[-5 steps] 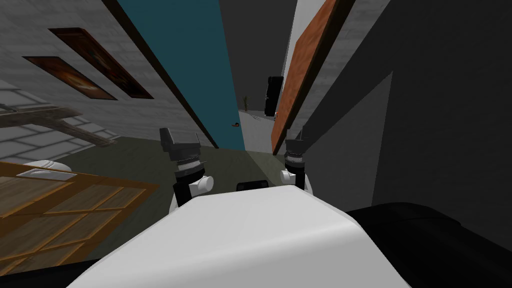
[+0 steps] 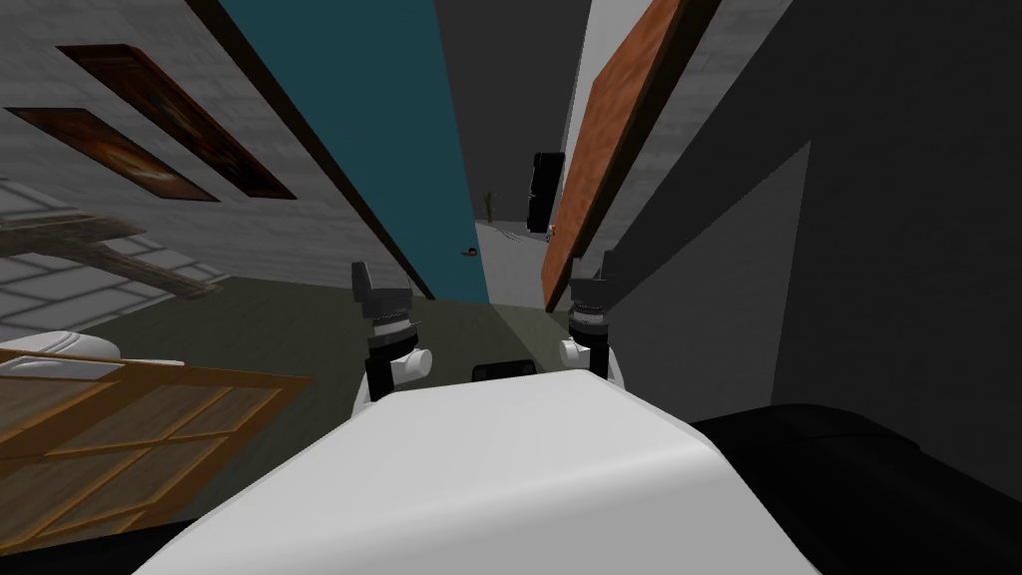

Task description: Push the door open

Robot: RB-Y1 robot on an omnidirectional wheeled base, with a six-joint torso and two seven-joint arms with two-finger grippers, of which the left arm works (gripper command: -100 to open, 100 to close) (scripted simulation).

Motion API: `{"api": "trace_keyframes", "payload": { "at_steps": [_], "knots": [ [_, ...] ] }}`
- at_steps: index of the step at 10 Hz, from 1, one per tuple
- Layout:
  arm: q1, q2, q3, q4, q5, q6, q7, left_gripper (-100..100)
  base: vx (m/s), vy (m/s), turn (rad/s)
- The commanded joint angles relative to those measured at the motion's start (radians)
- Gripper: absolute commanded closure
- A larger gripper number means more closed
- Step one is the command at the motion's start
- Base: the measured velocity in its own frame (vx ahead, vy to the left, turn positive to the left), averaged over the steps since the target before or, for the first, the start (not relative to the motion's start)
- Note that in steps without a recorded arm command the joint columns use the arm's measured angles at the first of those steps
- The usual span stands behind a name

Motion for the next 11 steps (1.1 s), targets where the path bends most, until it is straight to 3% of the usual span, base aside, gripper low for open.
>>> {"api": "trace_keyframes", "payload": {
  "at_steps": [1, 11],
  "knots": [
    [-0.014, 0.007, 0.001, 0.032, 0.002, -0.003, -0.001, -100, 0.094, 0.036, -0.026],
    [-0.123, 0.038, -0.015, 0.313, 0.004, -0.054, -0.019, -100, 0.089, 0.036, -0.029]
  ]
}}
